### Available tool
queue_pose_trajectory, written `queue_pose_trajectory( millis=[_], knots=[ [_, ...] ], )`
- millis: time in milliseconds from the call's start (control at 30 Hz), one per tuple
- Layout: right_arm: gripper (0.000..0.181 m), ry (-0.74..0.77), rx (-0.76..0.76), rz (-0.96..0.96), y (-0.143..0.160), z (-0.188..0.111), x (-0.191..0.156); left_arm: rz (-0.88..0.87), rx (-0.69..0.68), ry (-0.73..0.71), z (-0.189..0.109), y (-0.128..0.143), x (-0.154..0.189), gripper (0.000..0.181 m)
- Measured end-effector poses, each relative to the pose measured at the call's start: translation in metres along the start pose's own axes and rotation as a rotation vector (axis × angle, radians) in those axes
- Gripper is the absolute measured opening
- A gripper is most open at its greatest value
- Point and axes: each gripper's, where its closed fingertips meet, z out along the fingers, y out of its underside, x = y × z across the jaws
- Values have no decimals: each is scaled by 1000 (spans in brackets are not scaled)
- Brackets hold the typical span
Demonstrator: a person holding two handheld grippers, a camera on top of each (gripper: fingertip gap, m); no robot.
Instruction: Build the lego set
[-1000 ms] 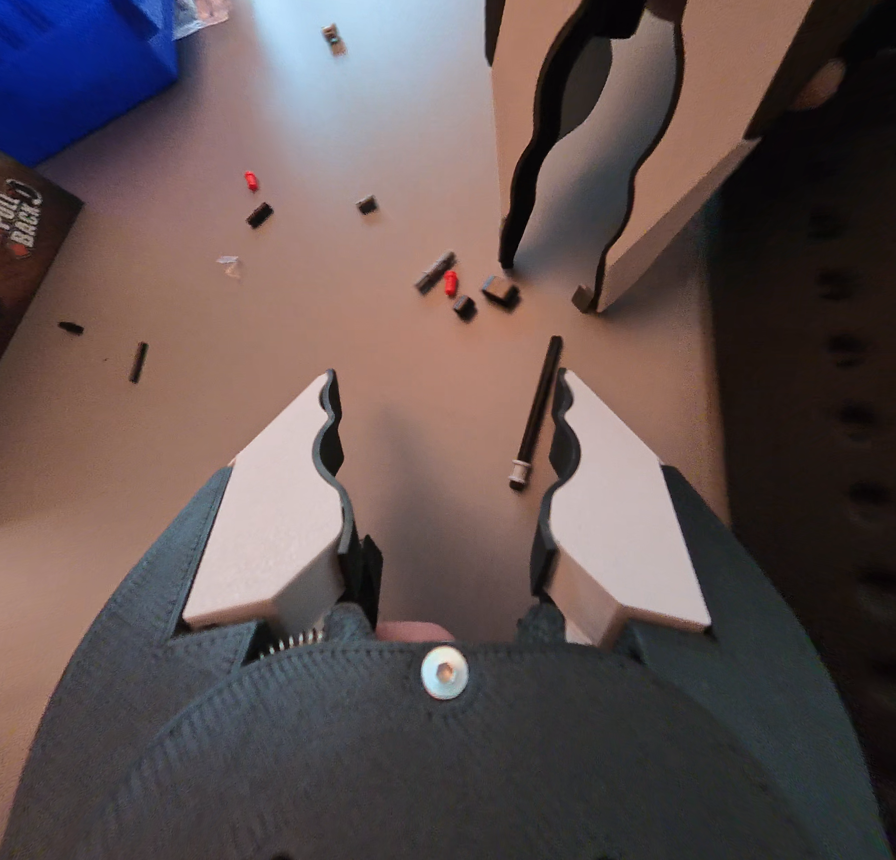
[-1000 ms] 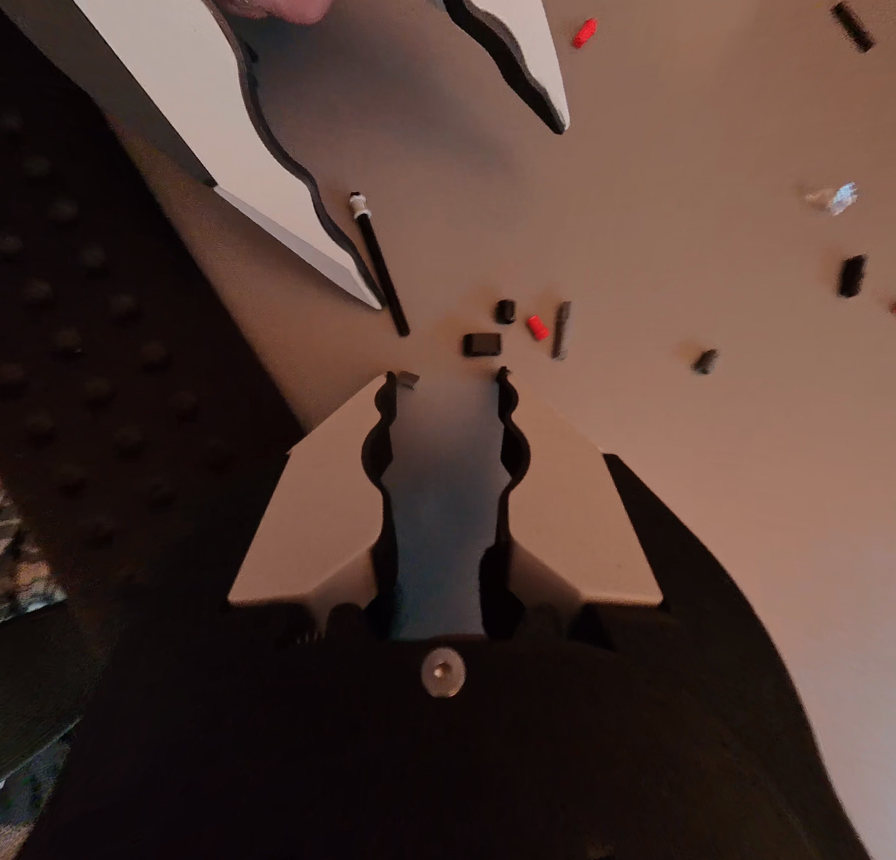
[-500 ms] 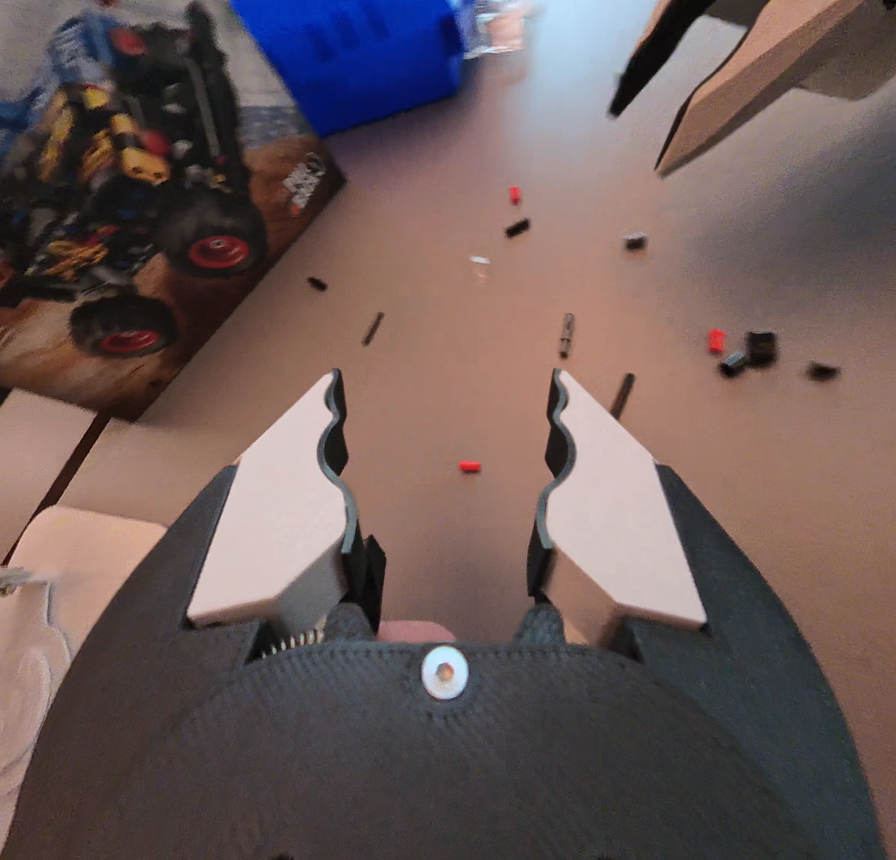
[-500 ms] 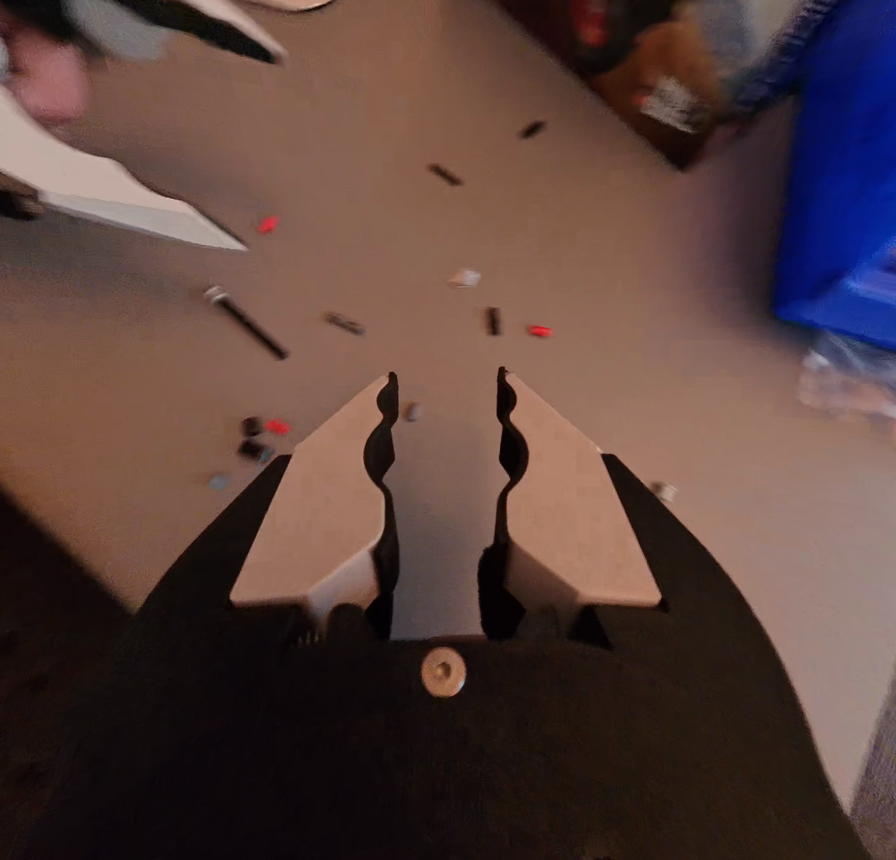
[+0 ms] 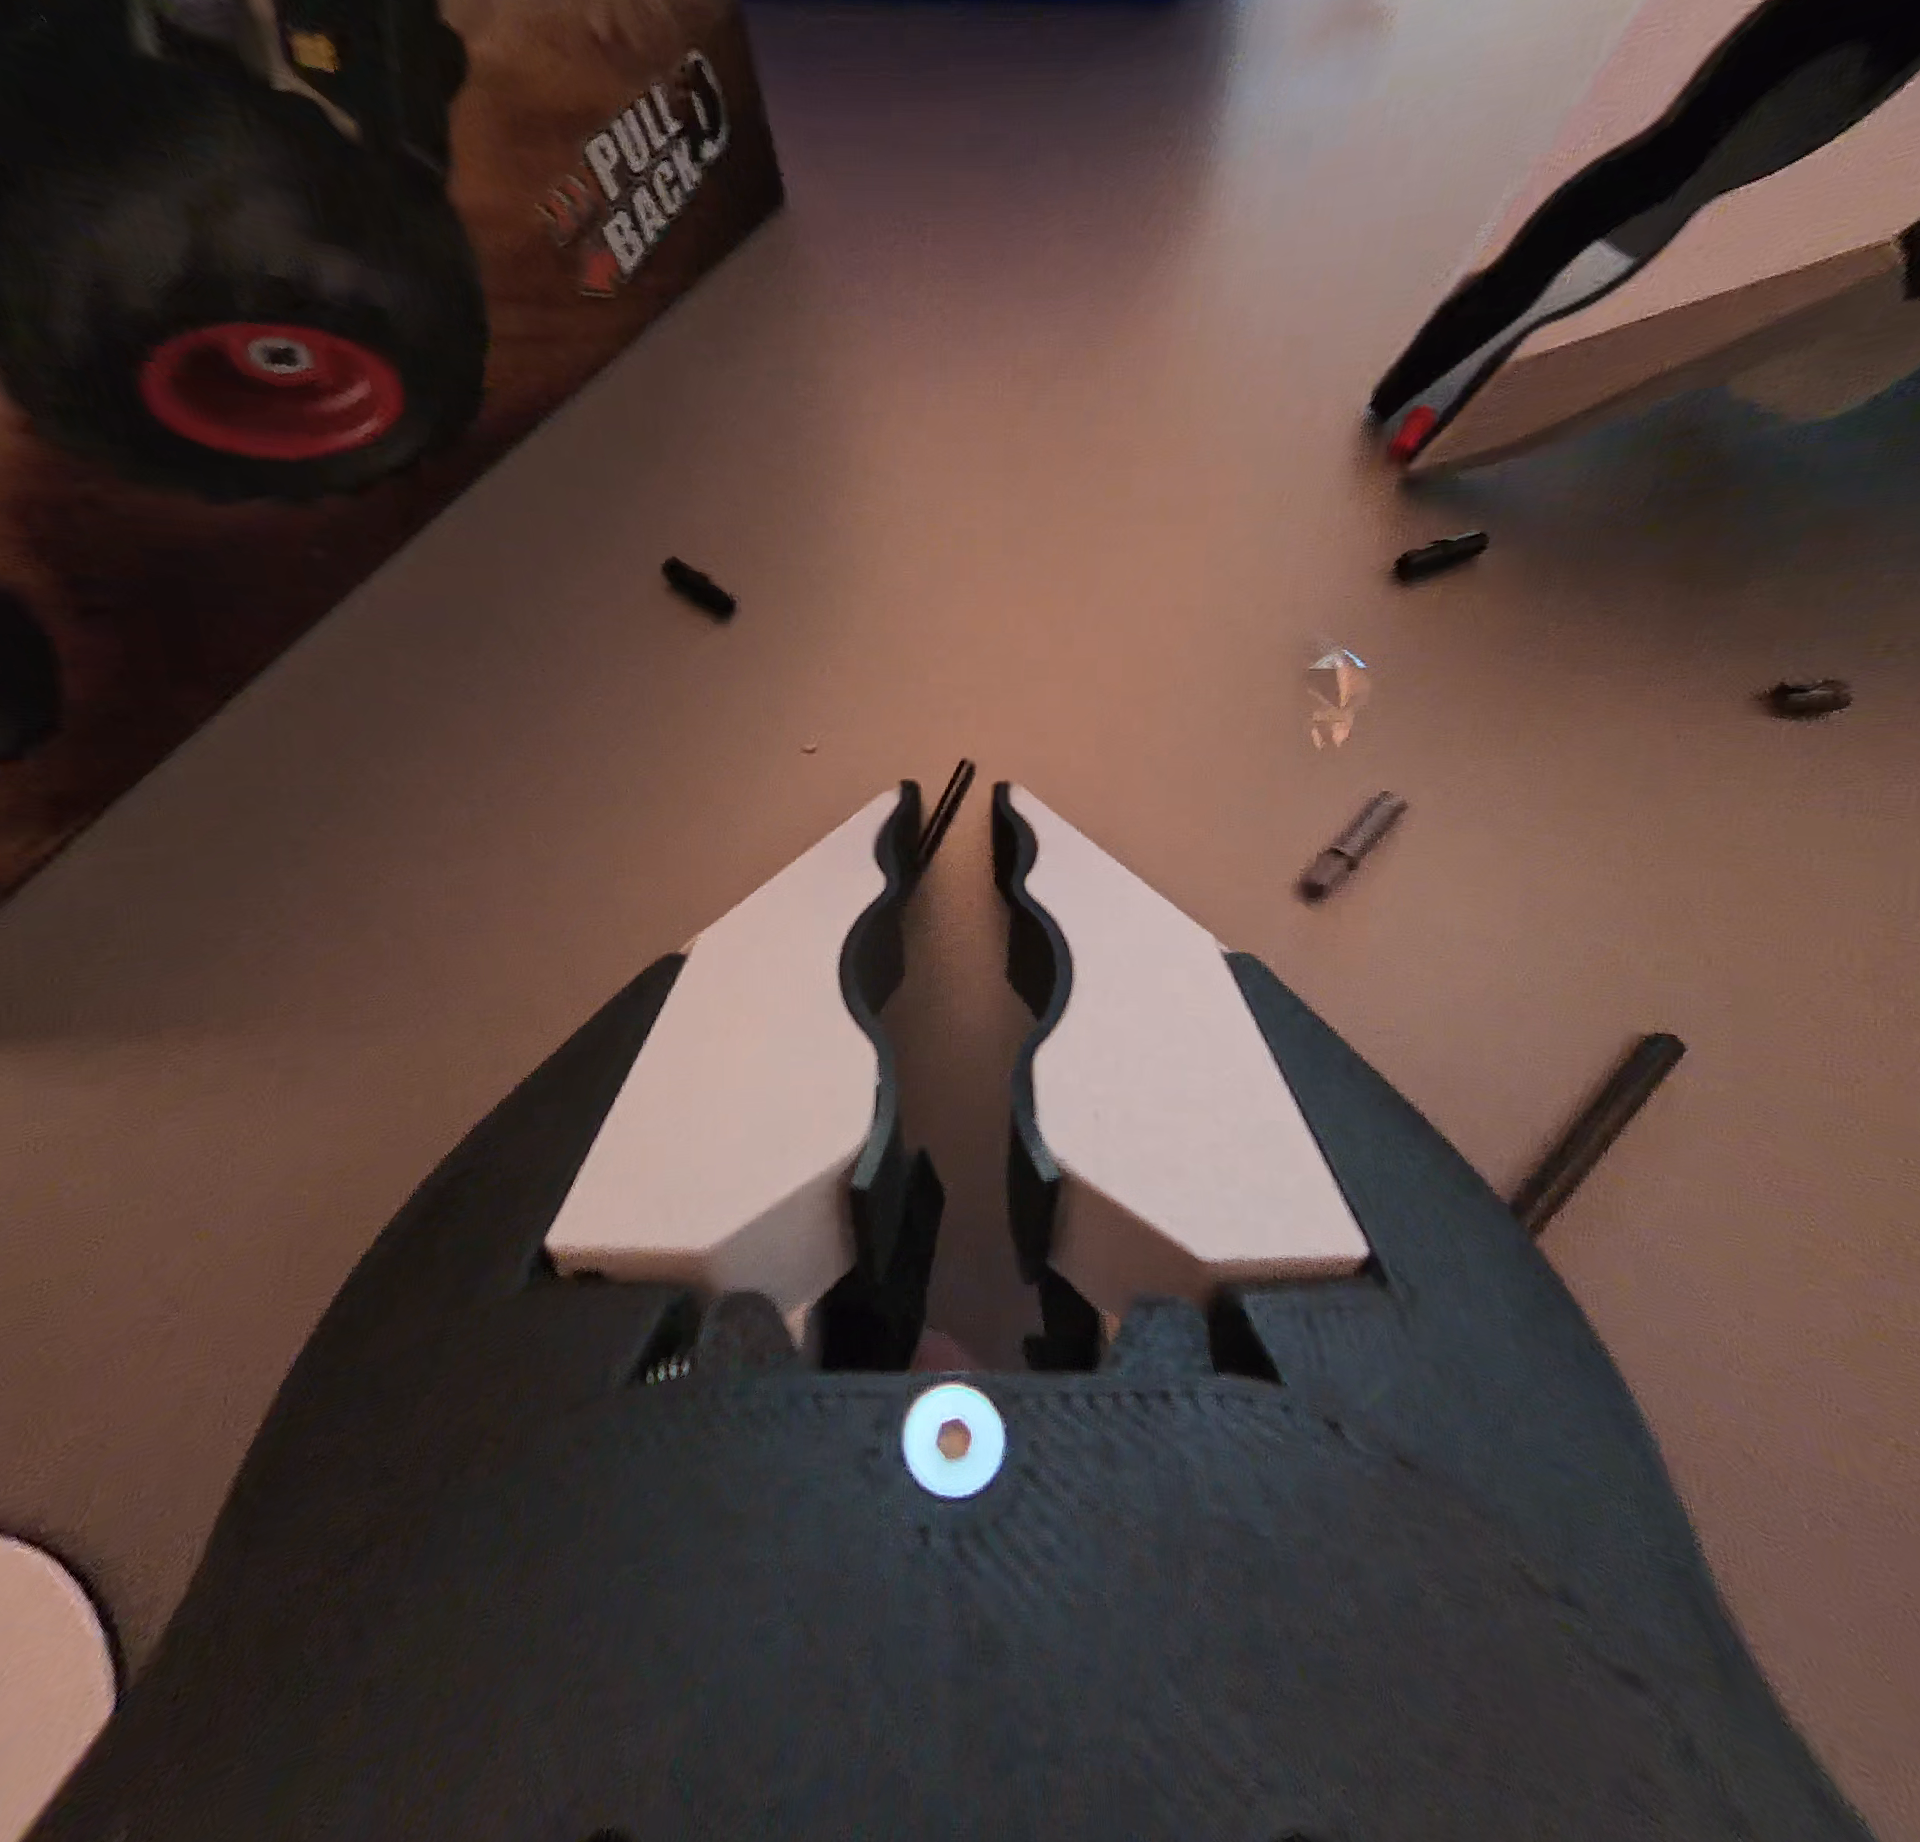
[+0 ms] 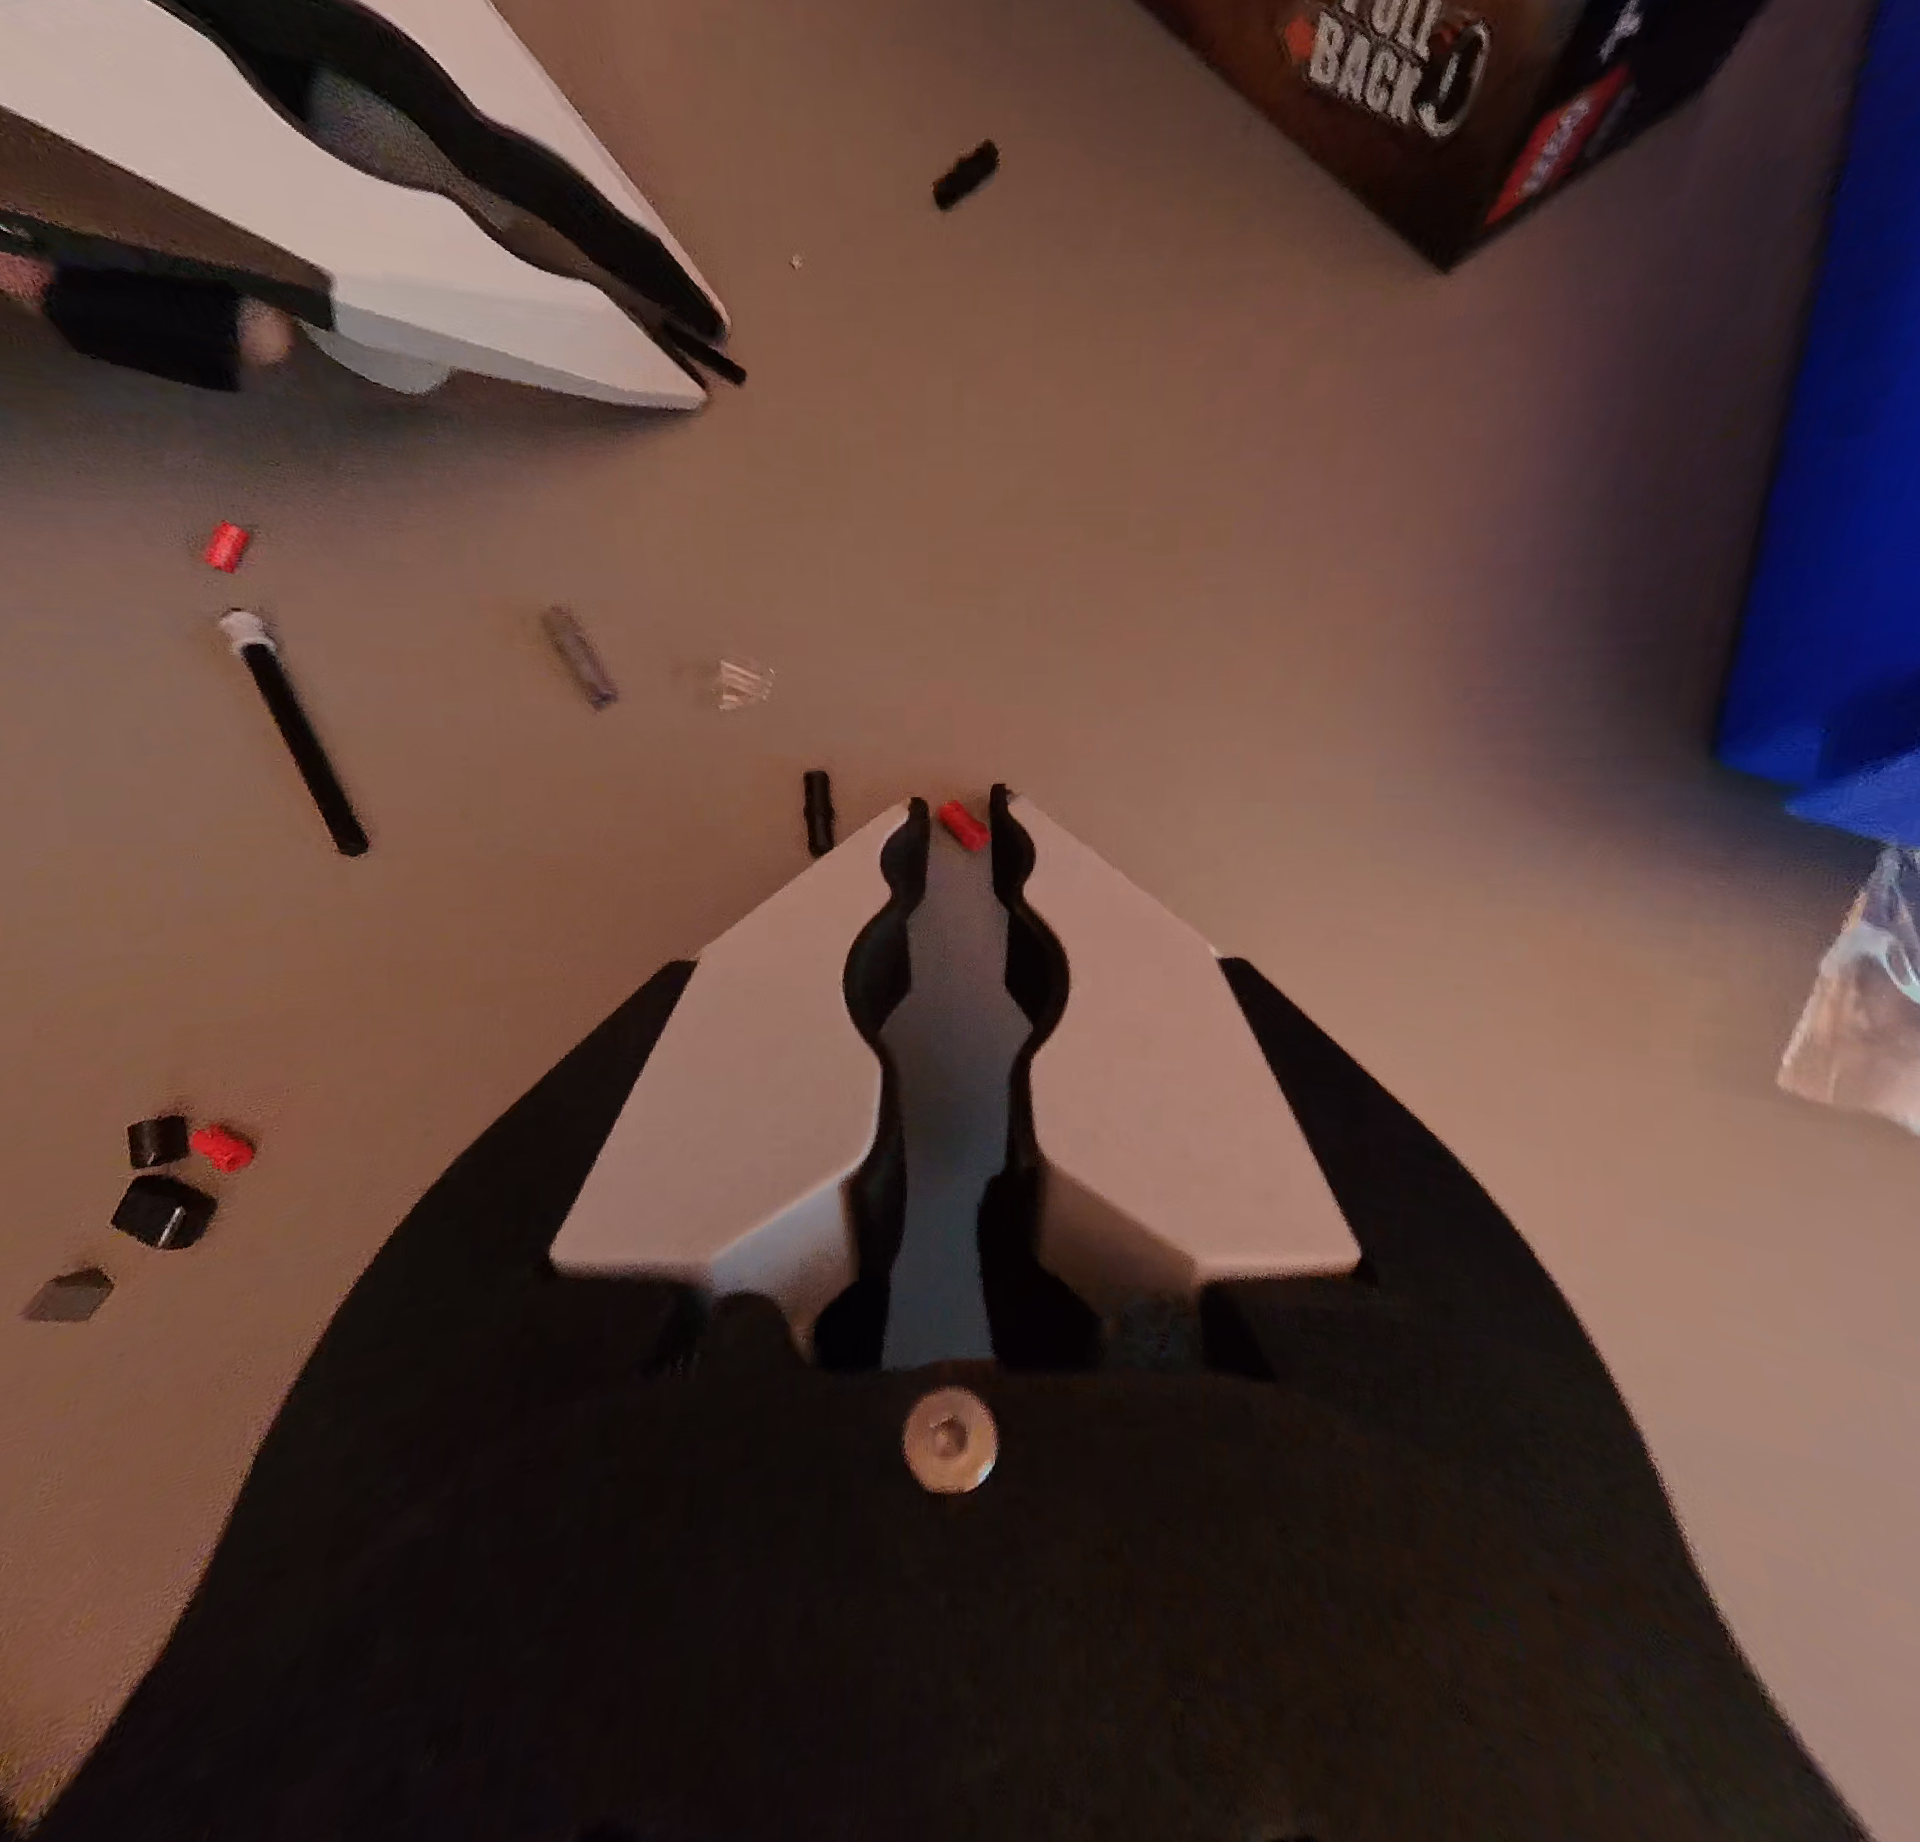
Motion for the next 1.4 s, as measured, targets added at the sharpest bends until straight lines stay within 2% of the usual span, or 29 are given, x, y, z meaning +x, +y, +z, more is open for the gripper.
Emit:
queue_pose_trajectory(
  millis=[67,233,300,333,367,400,533,633,700,800,833,967,1033,1233,1267,1333,1367,1400],
  knots=[
    [3,-43,1,-19,-1,3,-8,28,-9,41,2,-2,10,2],
    [2,-218,-29,-99,4,3,-53,129,-66,123,-8,6,44,1],
    [3,-279,-67,-146,9,1,-73,154,-111,231,-18,13,68,1],
    [10,-270,-74,-160,8,1,-74,167,-128,247,-21,15,71,5],
    [15,-248,-57,-165,2,0,-72,182,-113,201,-22,11,63,15],
    [18,-239,-22,-151,-7,-2,-69,170,-77,156,-23,2,52,15],
    [26,-141,48,-88,-37,5,-37,-38,92,-4,-13,-34,-10,26],
    [31,-89,55,-28,-48,19,-14,-84,44,-98,13,-30,-46,38],
    [30,-85,70,5,-53,26,-5,-41,-1,-129,29,-28,-55,32],
    [26,-74,50,-8,-49,36,-1,-52,-8,-70,41,-35,-48,7],
    [26,-74,38,-22,-45,38,-2,-31,-12,-71,42,-36,-47,4],
    [21,-116,37,-31,-41,37,-6,27,-28,17,39,-34,-27,4],
    [20,-131,38,-48,-40,34,-9,28,-52,140,32,-30,-1,4],
    [23,-156,32,-86,-36,25,-18,131,-114,283,5,-9,56,4],
    [23,-156,30,-87,-36,26,-19,143,-123,275,2,-6,59,4],
    [22,-165,20,-98,-34,30,-23,161,-130,230,-5,-1,56,24],
    [19,-164,16,-108,-33,33,-25,150,-128,231,-10,1,55,22],
    [6,-174,13,-122,-32,34,-29,133,-118,235,-16,2,55,20]
  ],
)
